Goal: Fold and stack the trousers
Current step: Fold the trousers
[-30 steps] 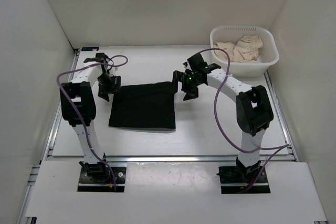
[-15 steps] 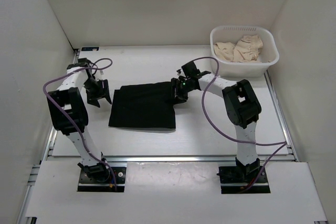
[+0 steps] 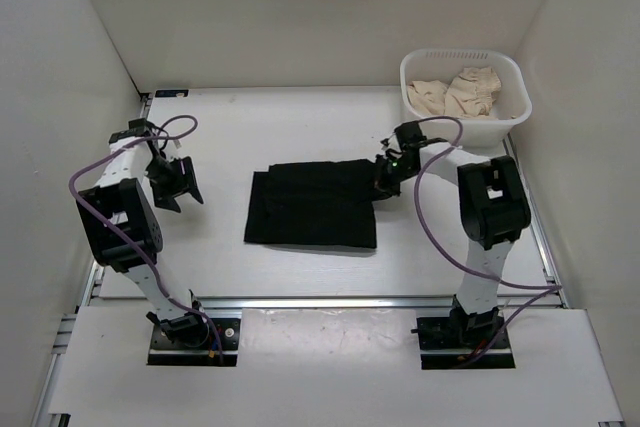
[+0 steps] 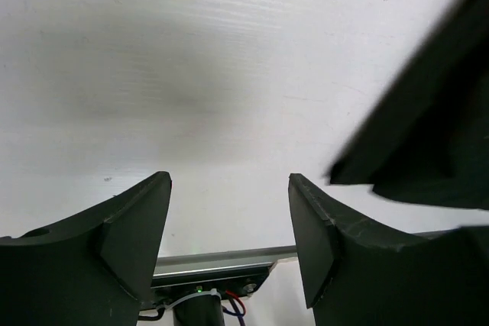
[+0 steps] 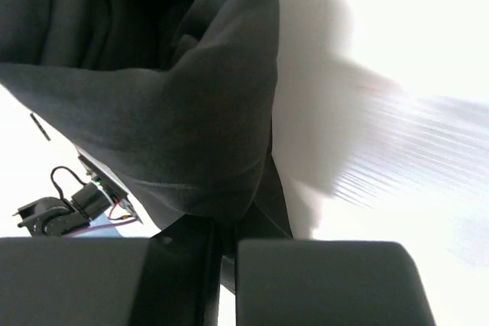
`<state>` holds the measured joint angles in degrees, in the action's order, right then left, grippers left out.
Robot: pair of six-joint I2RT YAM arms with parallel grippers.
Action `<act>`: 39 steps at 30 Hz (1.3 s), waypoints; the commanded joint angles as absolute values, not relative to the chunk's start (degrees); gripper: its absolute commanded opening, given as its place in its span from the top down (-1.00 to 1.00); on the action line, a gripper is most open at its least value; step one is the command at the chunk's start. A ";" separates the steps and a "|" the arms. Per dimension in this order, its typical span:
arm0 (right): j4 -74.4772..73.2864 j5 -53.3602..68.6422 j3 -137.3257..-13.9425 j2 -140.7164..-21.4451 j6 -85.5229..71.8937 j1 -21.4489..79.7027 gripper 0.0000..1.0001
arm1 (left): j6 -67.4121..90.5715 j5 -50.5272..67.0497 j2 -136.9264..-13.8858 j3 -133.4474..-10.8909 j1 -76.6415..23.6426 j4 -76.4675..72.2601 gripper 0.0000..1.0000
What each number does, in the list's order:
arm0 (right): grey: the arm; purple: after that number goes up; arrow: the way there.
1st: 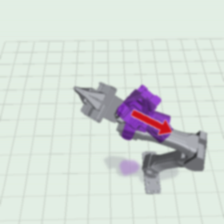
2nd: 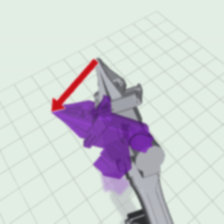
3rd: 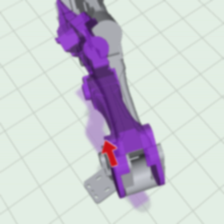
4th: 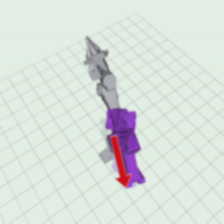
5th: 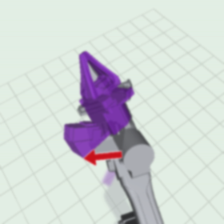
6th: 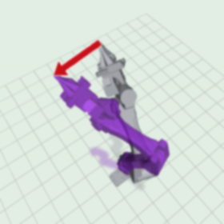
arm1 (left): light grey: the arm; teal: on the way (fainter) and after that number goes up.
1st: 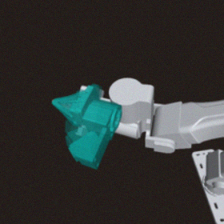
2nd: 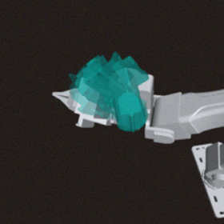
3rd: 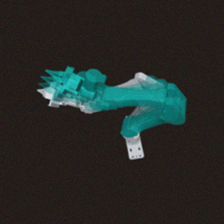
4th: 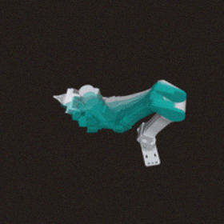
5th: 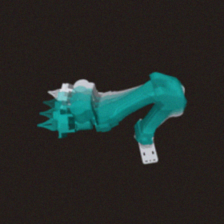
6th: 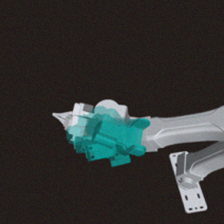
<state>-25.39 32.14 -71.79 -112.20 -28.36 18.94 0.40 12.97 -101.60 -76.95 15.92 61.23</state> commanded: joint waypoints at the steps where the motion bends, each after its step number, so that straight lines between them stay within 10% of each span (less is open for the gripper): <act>1: -33.12 34.45 -71.28 -109.51 -19.87 14.95 0.91 | 0.00 14.68 -97.73 -76.20 16.00 60.91 -0.49; 4: -36.99 35.68 -72.86 -110.56 -17.58 14.41 0.09 | 0.00 15.21 -97.21 -75.59 16.00 60.91 -0.49; 6: -37.62 37.08 -72.34 -109.09 -18.10 14.41 -0.92 | 0.00 14.68 -96.07 -75.59 16.00 61.43 -0.49; 7: -37.62 37.09 -71.81 -108.03 -18.63 14.41 -0.99 | 0.00 14.07 -96.06 -75.59 16.00 61.44 -0.49; 17: -61.24 -1.38 -81.56 -87.65 -23.38 11.95 -0.99 | 0.00 5.73 -82.72 -75.59 16.52 60.13 -0.71; 22: -63.37 -8.24 -77.62 -78.24 -25.30 11.34 -0.99 | 0.00 1.15 -73.40 -71.20 20.12 56.52 -0.99; 39: -62.75 -9.67 -72.61 -64.17 -25.31 10.63 -0.99 | 0.00 -0.09 -58.98 -63.81 21.62 57.04 -1.00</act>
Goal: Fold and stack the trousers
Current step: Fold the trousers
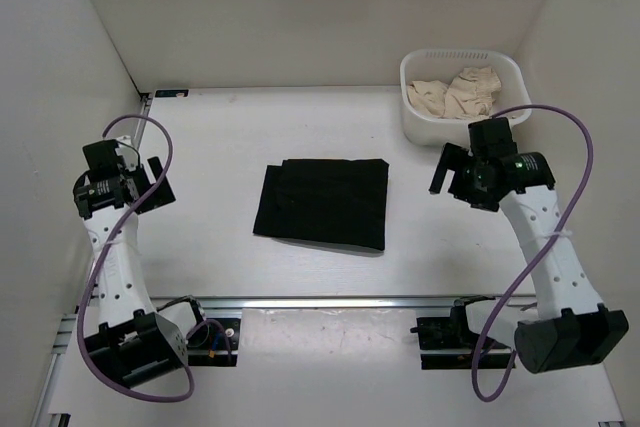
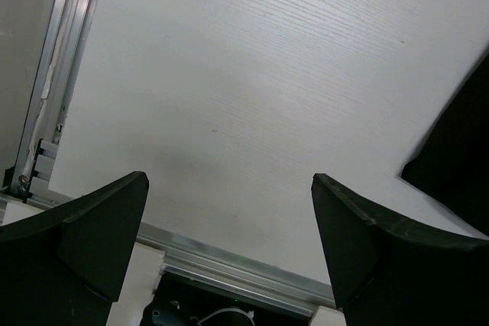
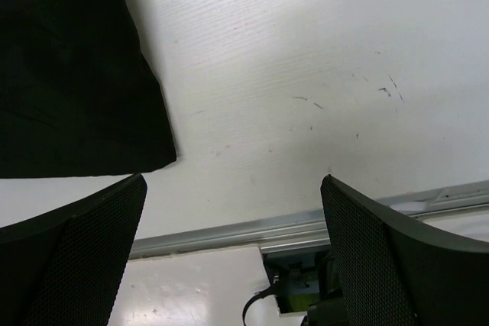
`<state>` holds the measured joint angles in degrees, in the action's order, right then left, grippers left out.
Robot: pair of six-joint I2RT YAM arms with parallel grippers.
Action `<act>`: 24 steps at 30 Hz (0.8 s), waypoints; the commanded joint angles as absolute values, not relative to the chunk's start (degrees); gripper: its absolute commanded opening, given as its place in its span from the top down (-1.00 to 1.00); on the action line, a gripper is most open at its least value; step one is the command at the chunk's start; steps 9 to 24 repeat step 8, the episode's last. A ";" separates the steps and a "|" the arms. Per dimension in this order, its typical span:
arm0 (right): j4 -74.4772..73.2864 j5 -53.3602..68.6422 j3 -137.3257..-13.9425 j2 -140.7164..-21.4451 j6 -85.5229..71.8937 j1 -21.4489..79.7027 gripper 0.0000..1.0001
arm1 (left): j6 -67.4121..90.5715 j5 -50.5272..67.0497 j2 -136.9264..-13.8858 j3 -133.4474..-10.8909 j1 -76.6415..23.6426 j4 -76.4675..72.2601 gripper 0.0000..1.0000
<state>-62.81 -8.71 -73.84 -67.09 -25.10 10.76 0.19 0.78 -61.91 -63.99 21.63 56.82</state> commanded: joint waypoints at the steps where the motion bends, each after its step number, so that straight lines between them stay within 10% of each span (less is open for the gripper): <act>1: -62.14 -9.67 -72.60 -63.46 -25.31 10.63 -0.99 | 0.00 0.78 -58.97 -63.81 21.62 57.04 -1.00; 24: -61.09 -11.43 -70.58 -59.68 -23.12 10.63 -0.99 | 0.00 1.58 -57.39 -65.03 21.62 58.89 -1.00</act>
